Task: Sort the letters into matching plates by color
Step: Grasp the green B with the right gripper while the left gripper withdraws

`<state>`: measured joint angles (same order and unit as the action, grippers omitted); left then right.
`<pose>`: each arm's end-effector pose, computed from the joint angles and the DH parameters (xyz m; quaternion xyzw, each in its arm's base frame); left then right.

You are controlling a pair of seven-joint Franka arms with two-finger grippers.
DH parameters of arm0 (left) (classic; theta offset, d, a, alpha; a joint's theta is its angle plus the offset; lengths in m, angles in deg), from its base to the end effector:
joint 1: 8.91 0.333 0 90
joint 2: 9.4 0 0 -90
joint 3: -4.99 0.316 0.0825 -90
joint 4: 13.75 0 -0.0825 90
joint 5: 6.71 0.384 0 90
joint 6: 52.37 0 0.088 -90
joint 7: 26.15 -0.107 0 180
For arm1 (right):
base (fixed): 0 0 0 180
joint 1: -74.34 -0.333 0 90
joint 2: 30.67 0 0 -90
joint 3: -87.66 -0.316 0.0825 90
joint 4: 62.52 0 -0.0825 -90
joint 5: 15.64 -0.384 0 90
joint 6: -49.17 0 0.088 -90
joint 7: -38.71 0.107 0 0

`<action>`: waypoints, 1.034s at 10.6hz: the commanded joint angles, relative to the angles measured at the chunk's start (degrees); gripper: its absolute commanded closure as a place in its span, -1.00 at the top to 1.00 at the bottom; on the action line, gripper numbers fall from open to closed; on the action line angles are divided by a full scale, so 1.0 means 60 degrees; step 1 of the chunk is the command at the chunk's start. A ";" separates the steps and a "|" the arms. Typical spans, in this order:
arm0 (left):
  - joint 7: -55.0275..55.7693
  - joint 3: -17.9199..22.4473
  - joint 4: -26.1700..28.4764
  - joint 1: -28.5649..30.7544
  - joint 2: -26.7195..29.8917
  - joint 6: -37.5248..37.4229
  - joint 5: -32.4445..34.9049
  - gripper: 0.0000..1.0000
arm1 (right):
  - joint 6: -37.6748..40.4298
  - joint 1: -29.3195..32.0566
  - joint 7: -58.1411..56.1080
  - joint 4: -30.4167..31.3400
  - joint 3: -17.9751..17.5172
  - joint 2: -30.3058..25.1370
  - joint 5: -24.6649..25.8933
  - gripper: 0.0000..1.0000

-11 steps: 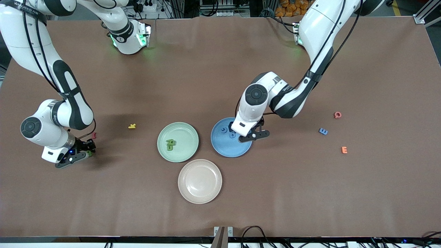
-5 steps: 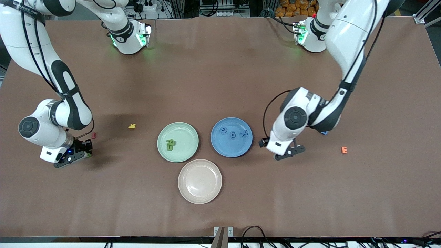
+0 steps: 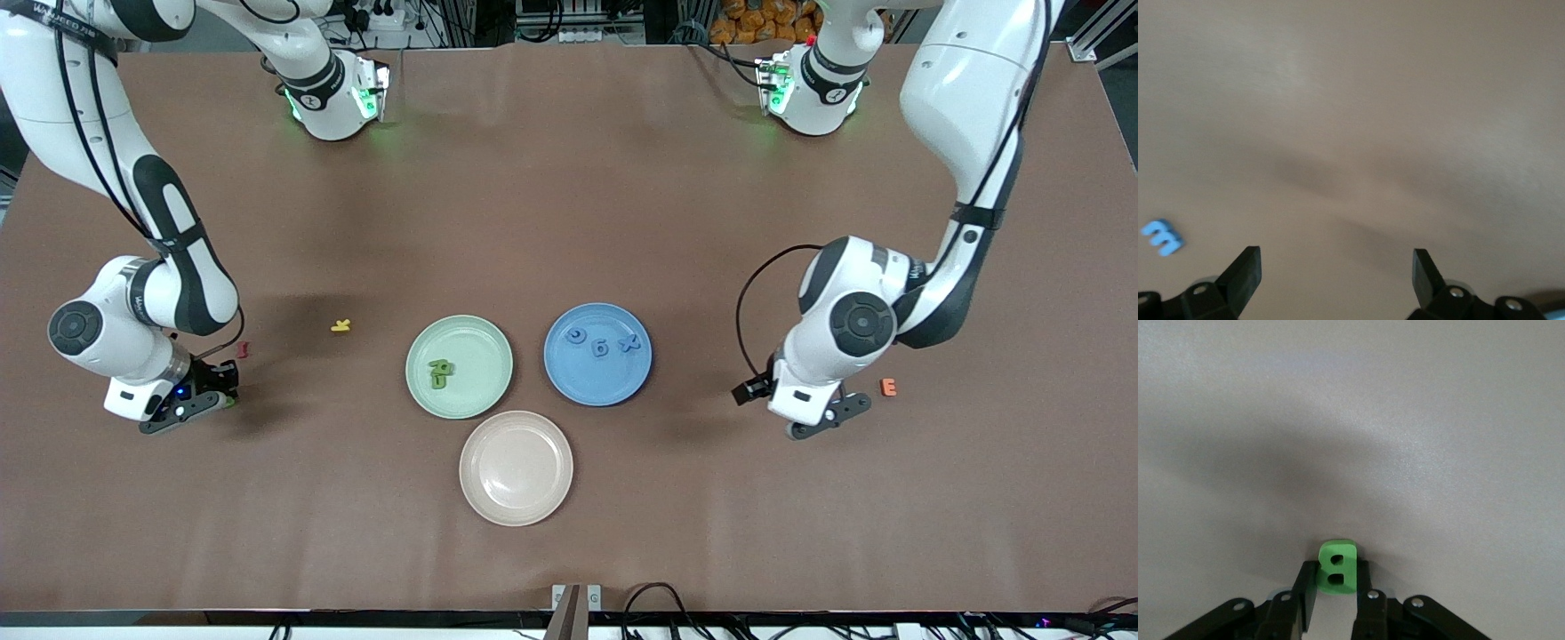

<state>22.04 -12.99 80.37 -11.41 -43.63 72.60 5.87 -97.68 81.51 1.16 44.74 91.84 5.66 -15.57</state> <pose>0.6498 -0.2066 0.2781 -0.9796 -0.2005 0.0093 0.0080 0.6301 -0.1240 0.1778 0.9714 0.2345 0.0176 0.0319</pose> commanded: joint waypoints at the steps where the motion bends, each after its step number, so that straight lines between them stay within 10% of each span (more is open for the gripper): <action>1: -0.0107 -0.0153 0.0133 0.0765 0.0343 -0.0728 0.0100 1.00 | 0.0027 0.0197 0.0002 -0.0108 -0.0256 -0.0020 0.0134 -0.52; 11: -0.0400 0.0022 0.1739 0.1953 0.1688 -0.0866 -0.0720 1.00 | 0.0965 -0.0124 0.3776 -0.0108 -0.1368 -0.0752 0.0017 -0.56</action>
<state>21.39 -13.09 82.48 -1.67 -39.73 64.61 3.60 -93.18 81.29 15.80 43.41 85.83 3.40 -15.65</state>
